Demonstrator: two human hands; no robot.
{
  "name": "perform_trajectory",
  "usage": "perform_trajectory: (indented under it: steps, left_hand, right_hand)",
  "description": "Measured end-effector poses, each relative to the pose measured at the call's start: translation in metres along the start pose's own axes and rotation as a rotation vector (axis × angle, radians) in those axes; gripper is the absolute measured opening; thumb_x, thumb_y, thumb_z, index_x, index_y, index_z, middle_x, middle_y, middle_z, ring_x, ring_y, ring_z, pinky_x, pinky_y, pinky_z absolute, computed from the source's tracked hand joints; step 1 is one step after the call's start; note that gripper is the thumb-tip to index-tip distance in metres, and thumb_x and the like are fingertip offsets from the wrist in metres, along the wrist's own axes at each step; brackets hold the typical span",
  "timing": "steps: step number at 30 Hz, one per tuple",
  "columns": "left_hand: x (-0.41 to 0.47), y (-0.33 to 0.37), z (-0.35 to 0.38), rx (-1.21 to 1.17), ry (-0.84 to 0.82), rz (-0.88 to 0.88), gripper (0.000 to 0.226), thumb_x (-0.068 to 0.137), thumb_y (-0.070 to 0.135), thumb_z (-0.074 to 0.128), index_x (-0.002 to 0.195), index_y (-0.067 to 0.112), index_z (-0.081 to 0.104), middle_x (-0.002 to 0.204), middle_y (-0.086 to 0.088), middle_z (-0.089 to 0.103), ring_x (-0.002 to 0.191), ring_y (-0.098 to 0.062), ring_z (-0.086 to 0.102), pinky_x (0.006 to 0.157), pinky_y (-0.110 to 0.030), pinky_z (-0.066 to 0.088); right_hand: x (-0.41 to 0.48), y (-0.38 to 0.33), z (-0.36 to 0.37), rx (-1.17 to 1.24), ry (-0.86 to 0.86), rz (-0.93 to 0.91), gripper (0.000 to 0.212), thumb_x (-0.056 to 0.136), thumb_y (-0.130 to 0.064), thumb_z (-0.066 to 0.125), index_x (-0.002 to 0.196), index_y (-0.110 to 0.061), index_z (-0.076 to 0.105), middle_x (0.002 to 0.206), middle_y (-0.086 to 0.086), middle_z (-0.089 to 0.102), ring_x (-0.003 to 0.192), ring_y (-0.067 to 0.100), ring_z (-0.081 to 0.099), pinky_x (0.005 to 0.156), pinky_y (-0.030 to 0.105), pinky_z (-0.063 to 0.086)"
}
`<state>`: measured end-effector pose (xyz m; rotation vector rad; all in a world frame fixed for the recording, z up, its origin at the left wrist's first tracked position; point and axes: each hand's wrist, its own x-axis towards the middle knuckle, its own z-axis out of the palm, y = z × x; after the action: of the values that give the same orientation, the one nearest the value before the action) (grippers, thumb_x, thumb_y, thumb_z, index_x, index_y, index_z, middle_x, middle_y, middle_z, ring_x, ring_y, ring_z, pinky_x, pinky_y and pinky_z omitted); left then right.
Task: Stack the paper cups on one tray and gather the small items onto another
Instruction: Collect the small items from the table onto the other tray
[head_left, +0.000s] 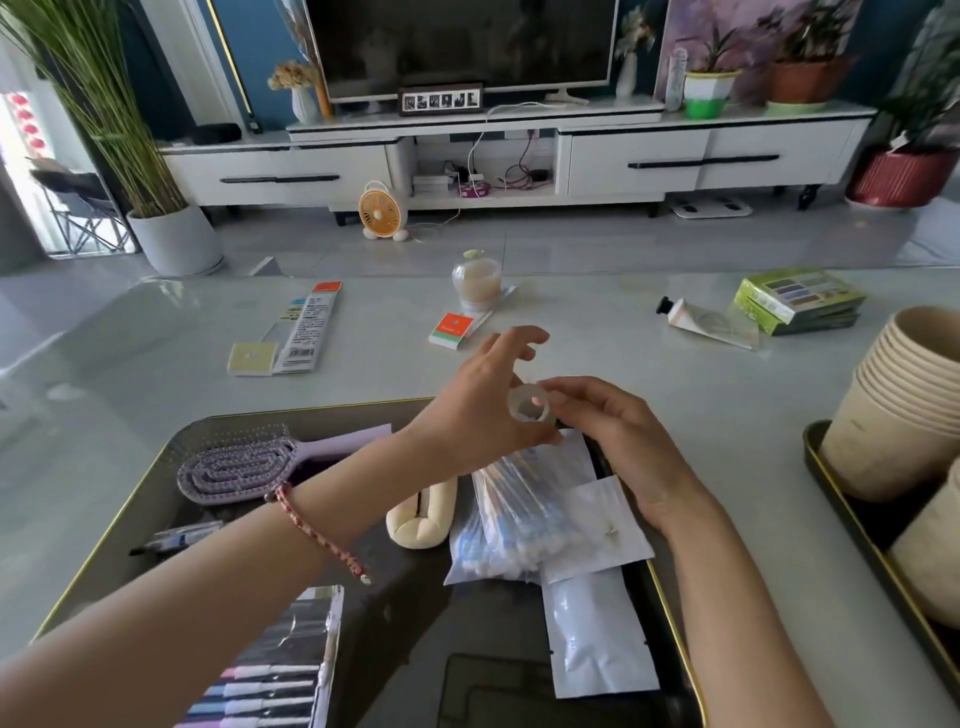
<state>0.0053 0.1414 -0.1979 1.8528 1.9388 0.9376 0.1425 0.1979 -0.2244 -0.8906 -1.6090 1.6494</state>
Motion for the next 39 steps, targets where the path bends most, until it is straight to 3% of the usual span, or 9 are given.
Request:
perform_trajectory:
  steps: [3, 7, 11, 13, 20, 26, 32, 37, 39]
  left_hand:
    - [-0.001, -0.002, 0.003, 0.028, 0.007, 0.057, 0.084, 0.066, 0.026, 0.081, 0.136, 0.020, 0.034, 0.127, -0.003, 0.044, 0.090, -0.013, 0.052, 0.075, -0.009, 0.042]
    - [-0.002, -0.003, 0.005, 0.013, -0.025, 0.040, 0.074, 0.068, 0.029, 0.080, 0.130, 0.021, 0.040, 0.122, 0.002, 0.046, 0.088, -0.009, 0.054, 0.075, -0.004, 0.042]
    - [0.001, -0.006, -0.004, -0.424, 0.114, -0.147, 0.028, 0.083, 0.035, 0.062, 0.102, 0.015, 0.059, 0.093, 0.005, 0.060, 0.080, -0.008, 0.058, 0.074, -0.019, 0.047]
    - [0.014, -0.018, -0.012, -0.383, 0.238, -0.189, 0.016, 0.089, 0.027, 0.057, 0.097, 0.013, 0.061, 0.085, 0.006, 0.060, 0.079, -0.008, 0.055, 0.072, -0.016, 0.044]
    - [0.077, -0.060, -0.027, 0.066, 0.275, -0.366, 0.062, 0.081, 0.030, 0.068, 0.134, 0.014, 0.038, 0.135, -0.010, 0.045, 0.120, -0.026, 0.047, 0.093, -0.030, 0.039]
    - [0.142, -0.079, -0.018, 0.093, 0.272, -0.410, 0.108, 0.071, 0.035, 0.076, 0.148, 0.015, 0.003, 0.150, -0.013, 0.018, 0.137, -0.032, 0.026, 0.109, -0.043, 0.028]
    - [0.172, -0.101, -0.006, 0.040, 0.281, -0.381, 0.077, 0.074, 0.026, 0.075, 0.136, 0.011, 0.033, 0.136, -0.015, 0.040, 0.119, -0.032, 0.047, 0.096, -0.035, 0.041]
    - [0.138, -0.083, -0.017, 0.052, 0.373, -0.286, 0.070, 0.071, 0.019, 0.077, 0.129, 0.010, 0.038, 0.130, -0.012, 0.043, 0.110, -0.028, 0.048, 0.083, -0.026, 0.037]
    - [0.105, -0.066, -0.031, -0.103, 0.348, -0.256, 0.059, 0.071, 0.022, 0.076, 0.120, 0.014, 0.045, 0.112, -0.004, 0.051, 0.094, -0.022, 0.049, 0.075, -0.023, 0.039]
  right_hand:
    - [-0.001, -0.001, 0.001, -0.004, -0.039, -0.004, 0.017, 0.086, -0.013, 0.063, 0.101, -0.012, 0.069, 0.096, 0.002, 0.072, 0.085, 0.006, 0.066, 0.068, 0.010, 0.051]
    - [-0.001, -0.001, 0.000, -0.043, -0.036, -0.016, 0.014, 0.086, -0.010, 0.062, 0.093, -0.017, 0.071, 0.092, 0.002, 0.072, 0.087, 0.010, 0.066, 0.071, 0.013, 0.051]
    - [0.000, 0.000, 0.002, -0.022, 0.021, -0.016, 0.013, 0.086, -0.014, 0.062, 0.088, -0.016, 0.074, 0.098, 0.001, 0.071, 0.091, 0.008, 0.065, 0.081, 0.017, 0.049]
    - [0.000, 0.001, 0.002, 0.018, 0.063, -0.010, 0.013, 0.086, -0.015, 0.062, 0.089, -0.015, 0.075, 0.102, 0.002, 0.071, 0.097, 0.011, 0.065, 0.084, 0.020, 0.048]
    - [0.004, 0.004, 0.002, 0.042, 0.062, -0.011, 0.020, 0.087, -0.018, 0.062, 0.105, -0.026, 0.066, 0.106, -0.005, 0.066, 0.096, 0.000, 0.061, 0.080, 0.009, 0.046]
    - [0.007, 0.011, 0.001, 0.038, 0.039, 0.003, 0.024, 0.085, -0.017, 0.063, 0.106, -0.030, 0.064, 0.106, -0.006, 0.065, 0.103, 0.003, 0.060, 0.081, 0.013, 0.046]
    - [0.009, 0.013, -0.002, 0.030, 0.038, -0.002, 0.028, 0.085, -0.016, 0.063, 0.109, -0.031, 0.063, 0.105, -0.005, 0.065, 0.099, 0.005, 0.062, 0.078, 0.005, 0.047]
    - [0.008, 0.006, -0.003, 0.053, 0.031, 0.009, 0.027, 0.087, -0.012, 0.060, 0.112, -0.024, 0.062, 0.100, -0.002, 0.068, 0.090, 0.001, 0.064, 0.072, 0.001, 0.045]
    - [0.008, 0.002, -0.004, 0.036, 0.037, -0.007, 0.026, 0.087, -0.010, 0.060, 0.111, -0.021, 0.062, 0.096, -0.001, 0.068, 0.086, 0.002, 0.063, 0.071, 0.000, 0.045]
